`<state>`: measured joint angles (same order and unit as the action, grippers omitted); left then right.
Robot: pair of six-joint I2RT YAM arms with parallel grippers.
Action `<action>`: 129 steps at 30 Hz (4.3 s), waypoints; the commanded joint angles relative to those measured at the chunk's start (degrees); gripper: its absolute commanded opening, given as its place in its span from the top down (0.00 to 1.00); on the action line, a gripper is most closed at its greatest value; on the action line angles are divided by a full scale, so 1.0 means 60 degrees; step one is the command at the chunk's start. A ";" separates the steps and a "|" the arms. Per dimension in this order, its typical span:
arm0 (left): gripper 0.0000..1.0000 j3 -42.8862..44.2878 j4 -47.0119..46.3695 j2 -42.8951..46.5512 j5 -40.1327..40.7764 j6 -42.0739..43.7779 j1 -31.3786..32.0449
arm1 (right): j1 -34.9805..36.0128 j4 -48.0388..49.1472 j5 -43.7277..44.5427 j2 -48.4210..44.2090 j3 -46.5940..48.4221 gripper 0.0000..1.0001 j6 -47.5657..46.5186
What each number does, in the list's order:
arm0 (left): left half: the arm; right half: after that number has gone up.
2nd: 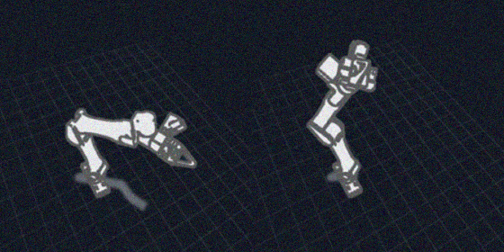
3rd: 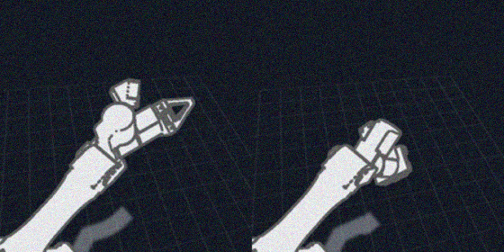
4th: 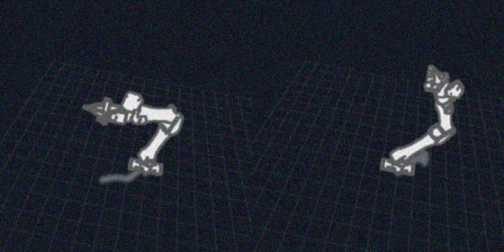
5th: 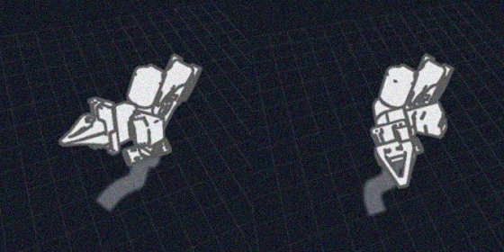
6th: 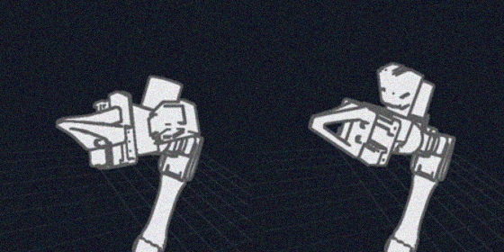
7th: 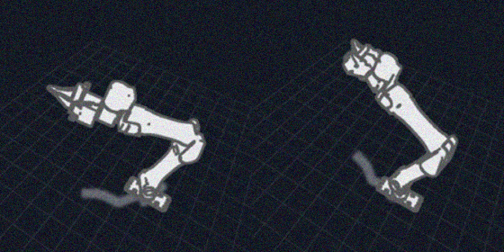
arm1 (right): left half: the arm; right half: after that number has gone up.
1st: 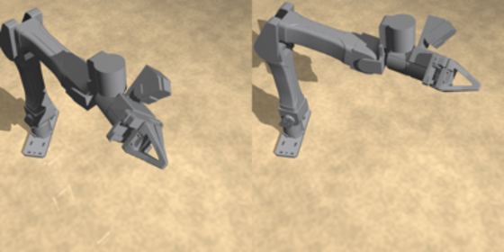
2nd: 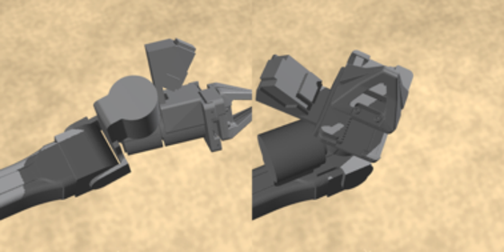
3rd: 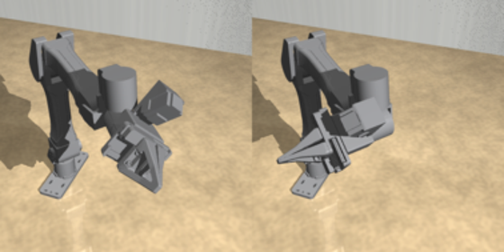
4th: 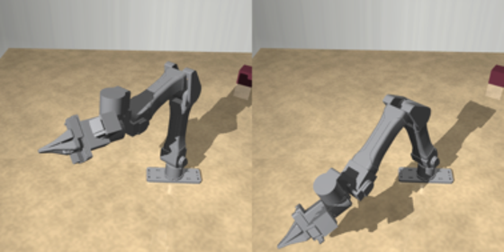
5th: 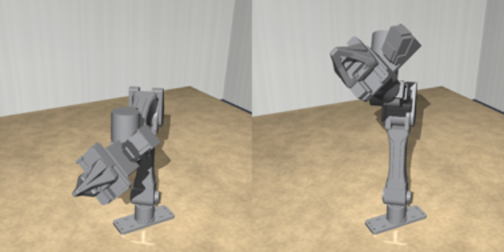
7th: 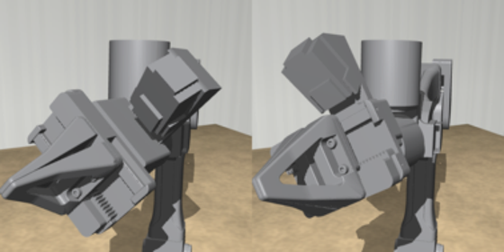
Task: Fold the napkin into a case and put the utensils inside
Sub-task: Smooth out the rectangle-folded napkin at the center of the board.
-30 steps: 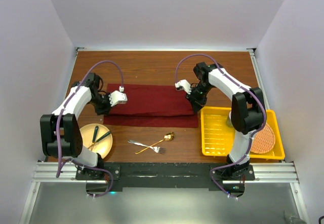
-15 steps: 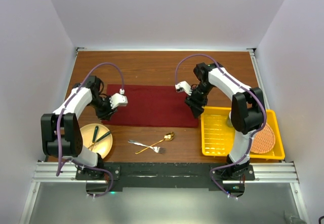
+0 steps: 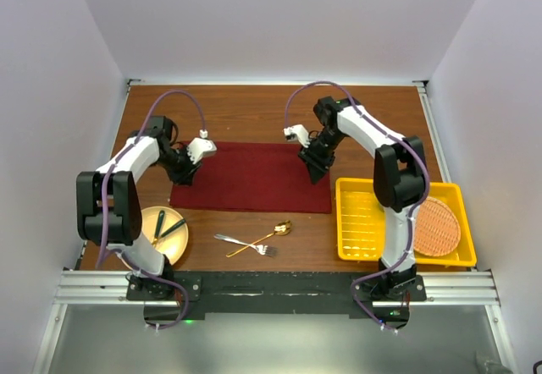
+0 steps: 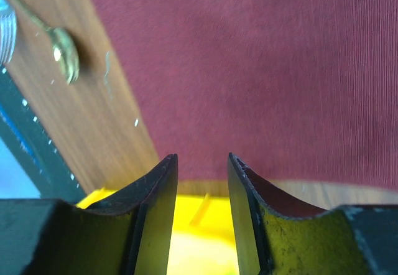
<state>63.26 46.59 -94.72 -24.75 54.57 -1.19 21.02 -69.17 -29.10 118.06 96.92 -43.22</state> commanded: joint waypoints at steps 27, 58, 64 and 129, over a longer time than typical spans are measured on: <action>0.64 0.2786 -0.1961 -0.0946 -0.2684 -0.4743 -0.2218 | -0.0045 0.3264 0.1235 0.1272 0.3854 0.38 0.3318; 0.00 0.0031 -1.3564 -0.2742 -0.2000 -1.8174 0.0857 | 0.0980 1.4604 -0.1668 0.1548 -0.0642 0.02 1.5905; 0.00 0.0369 -1.4267 -0.3973 -0.1603 -1.8834 0.0975 | 0.0951 1.4648 -0.1727 0.2250 -0.0451 0.02 1.5847; 0.73 0.0587 0.0891 0.0143 -0.1614 0.1411 -0.1660 | 0.2283 0.3471 0.2213 -0.3240 -0.3949 0.71 0.1140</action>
<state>63.22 48.84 -91.68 -33.47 60.16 -7.20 35.24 -47.53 -22.06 104.42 76.58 -31.83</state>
